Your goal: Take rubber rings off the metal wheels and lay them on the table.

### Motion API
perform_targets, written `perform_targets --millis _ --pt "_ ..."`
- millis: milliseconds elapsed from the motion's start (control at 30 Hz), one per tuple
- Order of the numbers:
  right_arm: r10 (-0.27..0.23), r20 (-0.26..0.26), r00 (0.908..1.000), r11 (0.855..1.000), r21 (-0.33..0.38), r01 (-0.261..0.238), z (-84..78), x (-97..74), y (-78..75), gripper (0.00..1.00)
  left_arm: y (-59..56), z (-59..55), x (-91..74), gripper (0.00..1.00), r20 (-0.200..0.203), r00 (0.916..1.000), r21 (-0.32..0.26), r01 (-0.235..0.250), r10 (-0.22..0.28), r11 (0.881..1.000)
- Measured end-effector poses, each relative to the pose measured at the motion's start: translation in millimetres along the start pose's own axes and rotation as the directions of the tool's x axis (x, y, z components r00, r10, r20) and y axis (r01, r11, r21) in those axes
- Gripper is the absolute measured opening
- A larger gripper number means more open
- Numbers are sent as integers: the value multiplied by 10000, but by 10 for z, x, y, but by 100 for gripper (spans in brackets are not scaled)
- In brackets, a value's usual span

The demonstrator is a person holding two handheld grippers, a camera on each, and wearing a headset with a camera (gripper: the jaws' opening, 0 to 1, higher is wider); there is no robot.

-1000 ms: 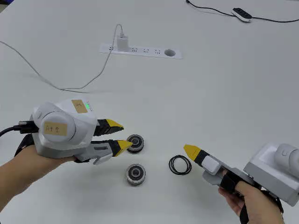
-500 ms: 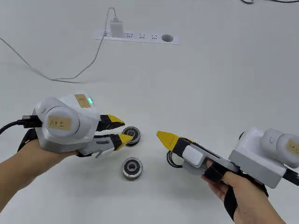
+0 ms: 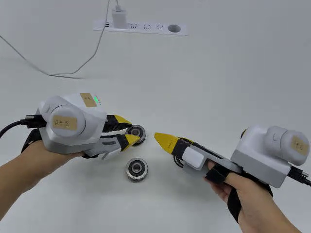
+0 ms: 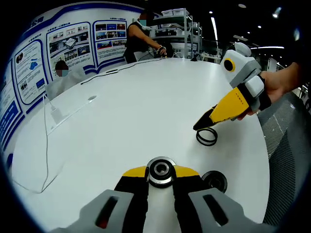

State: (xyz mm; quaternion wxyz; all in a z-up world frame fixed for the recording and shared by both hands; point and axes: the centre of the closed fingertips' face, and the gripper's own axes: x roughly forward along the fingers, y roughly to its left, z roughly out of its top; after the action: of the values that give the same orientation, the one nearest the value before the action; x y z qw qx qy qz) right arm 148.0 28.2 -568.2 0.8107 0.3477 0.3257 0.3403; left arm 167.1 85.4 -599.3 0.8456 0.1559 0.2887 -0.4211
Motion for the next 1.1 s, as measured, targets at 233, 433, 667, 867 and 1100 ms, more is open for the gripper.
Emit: perform_targets --millis 233,433,667,867,1100 --pt "20 -160 9999 10000 35 -20 -33 12 -8 39 -8 -7 8 17 -21 10000 -20 79 -79 10000" --pt "104 -226 9997 9999 106 -102 -53 38 6 39 -1 4 31 16 -27 9999 69 123 -122 9999" --pt "209 -235 9995 9995 250 -203 -53 83 20 39 -3 6 46 14 -10 9996 105 273 -273 9996" --pt "321 -248 9992 9988 387 -312 -54 141 29 41 -4 -1 71 13 -114 9993 319 354 -350 9989" --pt "591 -392 9975 9962 670 -564 -96 299 115 50 -2 2 87 13 -300 9987 466 417 -403 9980"
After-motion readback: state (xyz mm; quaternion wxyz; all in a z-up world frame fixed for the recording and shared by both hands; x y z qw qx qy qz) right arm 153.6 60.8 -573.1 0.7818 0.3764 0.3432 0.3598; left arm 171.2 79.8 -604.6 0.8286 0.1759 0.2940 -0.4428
